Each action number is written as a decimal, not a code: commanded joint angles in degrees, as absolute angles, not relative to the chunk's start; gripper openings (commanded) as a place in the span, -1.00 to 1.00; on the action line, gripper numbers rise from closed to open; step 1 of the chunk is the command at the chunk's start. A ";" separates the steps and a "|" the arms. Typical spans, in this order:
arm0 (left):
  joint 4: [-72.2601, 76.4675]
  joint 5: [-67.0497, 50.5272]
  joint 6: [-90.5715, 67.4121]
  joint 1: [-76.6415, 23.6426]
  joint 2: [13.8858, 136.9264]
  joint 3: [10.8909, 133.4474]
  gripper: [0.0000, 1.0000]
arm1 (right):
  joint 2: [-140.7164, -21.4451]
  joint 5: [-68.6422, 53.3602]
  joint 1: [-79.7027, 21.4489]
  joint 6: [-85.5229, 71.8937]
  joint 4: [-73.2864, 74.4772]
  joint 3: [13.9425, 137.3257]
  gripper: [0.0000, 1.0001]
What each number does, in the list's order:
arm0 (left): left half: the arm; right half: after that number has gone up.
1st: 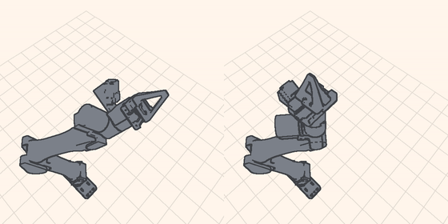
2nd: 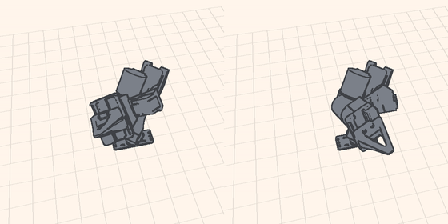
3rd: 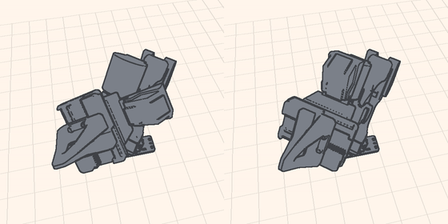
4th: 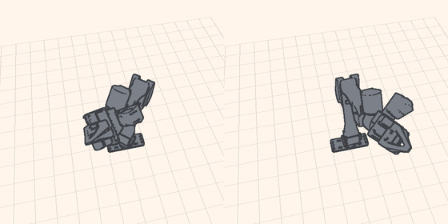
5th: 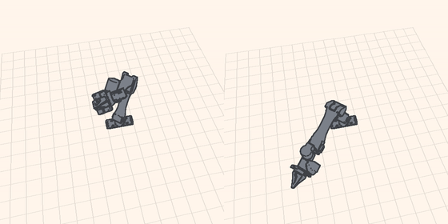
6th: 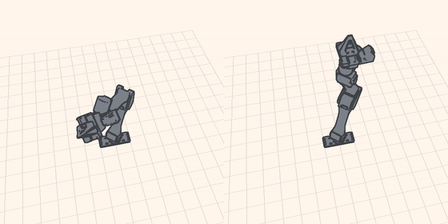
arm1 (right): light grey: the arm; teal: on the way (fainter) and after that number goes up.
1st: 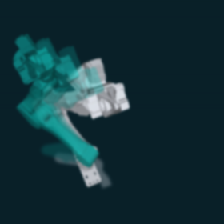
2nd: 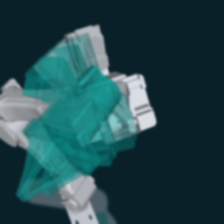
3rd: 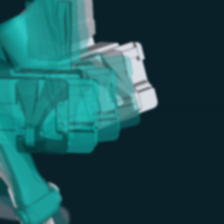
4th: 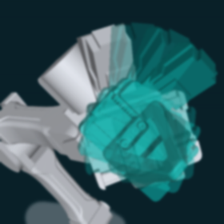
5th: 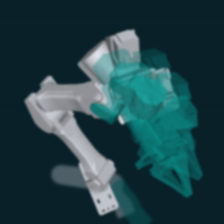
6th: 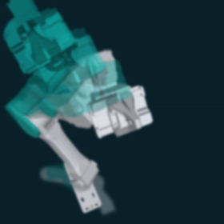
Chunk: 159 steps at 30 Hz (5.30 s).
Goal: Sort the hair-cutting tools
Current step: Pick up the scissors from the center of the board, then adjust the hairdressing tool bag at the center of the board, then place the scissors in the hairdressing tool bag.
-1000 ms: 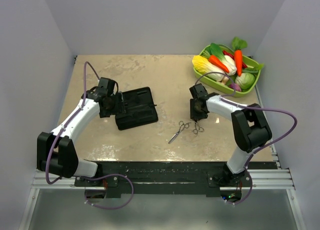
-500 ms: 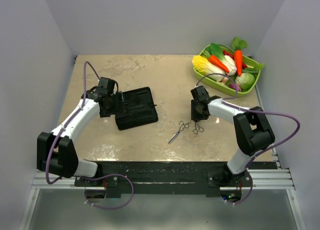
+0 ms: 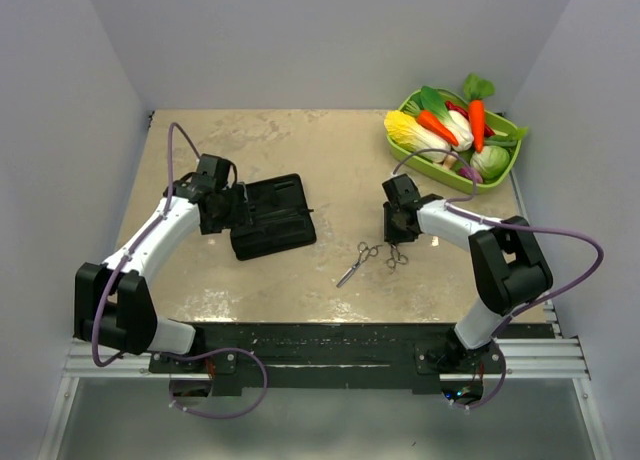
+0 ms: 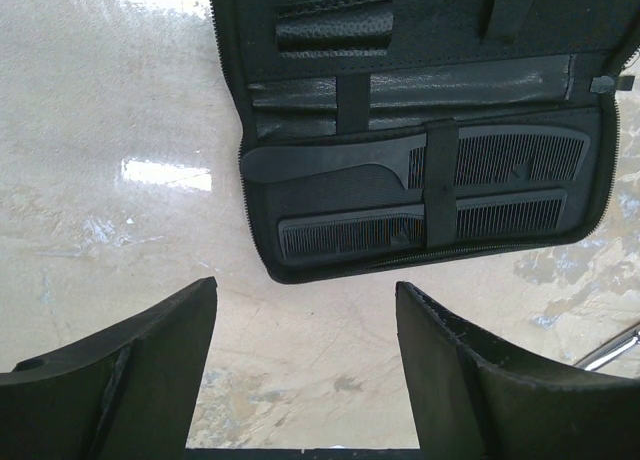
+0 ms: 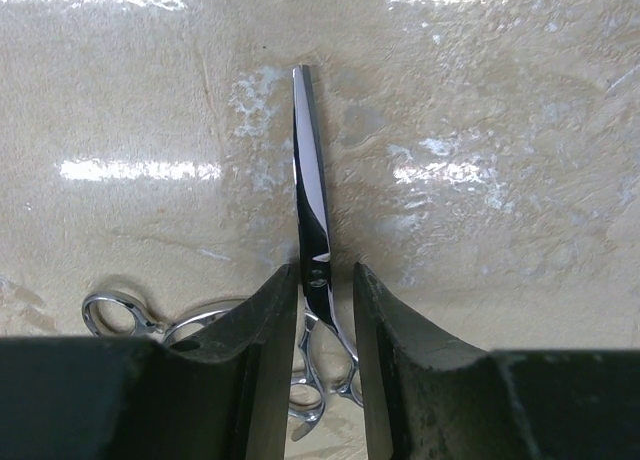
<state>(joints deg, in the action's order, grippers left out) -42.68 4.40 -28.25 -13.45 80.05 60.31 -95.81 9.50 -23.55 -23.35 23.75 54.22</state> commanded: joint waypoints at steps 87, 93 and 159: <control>-21.88 12.83 -29.18 -14.33 109.51 73.21 0.23 | -99.40 -3.69 -43.59 -9.05 48.16 81.47 -1.00; -23.12 13.89 -29.53 -13.97 110.13 72.25 0.28 | -104.66 -5.54 -44.65 -7.12 49.48 84.11 -1.00; -26.81 8.26 -24.78 -9.93 110.39 71.81 -0.38 | -124.28 -0.18 -45.09 2.90 55.90 104.68 -1.00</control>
<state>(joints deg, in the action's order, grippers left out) -27.33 9.82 -23.57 -9.54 108.36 70.72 -124.95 -0.80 -44.62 0.71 54.63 102.10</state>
